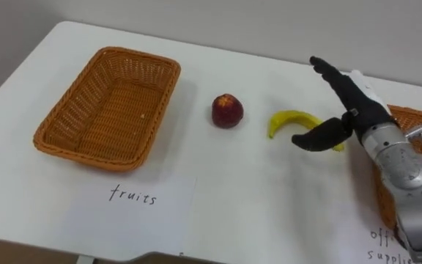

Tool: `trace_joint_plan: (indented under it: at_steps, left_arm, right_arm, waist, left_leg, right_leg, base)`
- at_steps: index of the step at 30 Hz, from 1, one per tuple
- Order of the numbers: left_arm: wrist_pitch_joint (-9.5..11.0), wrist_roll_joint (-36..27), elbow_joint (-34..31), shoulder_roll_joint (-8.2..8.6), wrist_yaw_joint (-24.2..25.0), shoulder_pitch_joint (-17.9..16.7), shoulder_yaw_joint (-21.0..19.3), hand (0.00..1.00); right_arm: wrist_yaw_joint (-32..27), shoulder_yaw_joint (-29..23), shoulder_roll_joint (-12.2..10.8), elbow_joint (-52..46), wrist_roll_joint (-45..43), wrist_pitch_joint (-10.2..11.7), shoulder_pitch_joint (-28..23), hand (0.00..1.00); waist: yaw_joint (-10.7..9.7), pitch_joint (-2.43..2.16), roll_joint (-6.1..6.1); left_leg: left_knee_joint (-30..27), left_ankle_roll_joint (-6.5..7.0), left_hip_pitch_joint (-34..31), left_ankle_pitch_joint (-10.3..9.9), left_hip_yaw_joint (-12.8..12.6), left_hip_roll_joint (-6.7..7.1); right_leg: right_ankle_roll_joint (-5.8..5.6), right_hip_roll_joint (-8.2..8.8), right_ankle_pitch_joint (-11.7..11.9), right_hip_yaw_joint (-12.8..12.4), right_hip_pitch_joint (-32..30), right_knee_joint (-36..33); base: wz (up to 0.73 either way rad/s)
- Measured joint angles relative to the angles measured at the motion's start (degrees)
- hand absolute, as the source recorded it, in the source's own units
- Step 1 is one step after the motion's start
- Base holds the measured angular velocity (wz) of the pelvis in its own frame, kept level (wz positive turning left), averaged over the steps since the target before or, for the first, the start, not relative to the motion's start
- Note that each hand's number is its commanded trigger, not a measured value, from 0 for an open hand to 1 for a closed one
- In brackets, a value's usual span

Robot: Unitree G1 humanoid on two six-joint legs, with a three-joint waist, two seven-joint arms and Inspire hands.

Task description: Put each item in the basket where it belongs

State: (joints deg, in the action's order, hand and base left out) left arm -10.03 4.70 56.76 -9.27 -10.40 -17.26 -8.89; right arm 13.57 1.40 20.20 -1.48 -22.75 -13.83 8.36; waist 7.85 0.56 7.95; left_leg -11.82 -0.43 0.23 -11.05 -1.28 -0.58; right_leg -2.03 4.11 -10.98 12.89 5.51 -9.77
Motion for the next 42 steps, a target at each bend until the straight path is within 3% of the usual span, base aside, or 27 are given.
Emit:
trace_joint_plan:
  at_steps: [5,13,15,23,36,42]
  left_arm:
    - [0.1,0.0,0.1,-0.44,0.9,0.8,-1.1,0.0]
    - [0.1,-0.1,-0.8,-0.81,1.1,0.9,-1.1,0.0]
    - [0.1,-0.1,-1.0,-1.02,1.2,0.9,-1.1,0.0]
    - [0.4,-0.1,-1.7,-1.58,2.2,1.0,-1.1,0.0]
    - [0.2,-0.1,-2.2,-1.66,2.5,1.2,-2.3,0.0]
    - [0.0,0.0,-2.0,-1.65,2.5,1.2,-2.9,0.0]
  right_arm:
    - [2.4,0.4,0.0,2.8,-3.9,-0.4,0.0,0.0]
    - [4.3,2.0,0.0,5.9,-16.0,-1.6,1.7,0.0]
    - [5.0,2.4,0.0,5.9,-16.8,-2.5,2.0,0.0]
    - [6.0,2.5,0.0,8.5,-17.6,-2.5,3.4,0.0]
    - [6.6,2.5,0.2,14.9,-17.6,-2.9,5.4,0.0]
    - [6.4,2.4,0.6,18.0,-17.8,-3.2,6.6,0.0]
  waist:
    - [0.7,-0.38,1.41]
    - [2.1,0.09,2.33]
    - [2.4,0.1,2.4]
    - [3.3,0.41,3.16]
    - [4.2,0.48,2.94]
    - [5.8,0.47,2.81]
  left_leg:
    - [0.1,0.0,-0.6,0.0,0.0,0.0]
    - [0.1,0.01,-0.8,0.0,0.0,0.01]
    - [0.0,0.01,-0.8,0.0,0.1,0.01]
    - [-0.6,0.01,-1.7,0.0,1.6,0.23]
    - [-1.8,0.0,-3.5,0.0,3.1,0.39]
    - [-1.9,-0.01,-3.7,0.0,3.0,0.39]
  right_leg:
    - [0.0,0.0,0.0,0.1,-0.4,0.0]
    - [0.01,0.06,0.0,0.2,-0.8,0.0]
    - [0.01,0.05,0.0,0.3,-0.8,0.0]
    - [0.01,0.13,0.0,1.8,-0.8,0.1]
    - [0.01,0.08,0.0,3.0,-1.3,0.1]
    - [0.01,0.07,0.0,3.0,-1.5,0.1]
  base:
    - [0.0]
    - [0.0]
    - [0.0]
    - [0.1]
    - [0.05]
    - [-0.02]
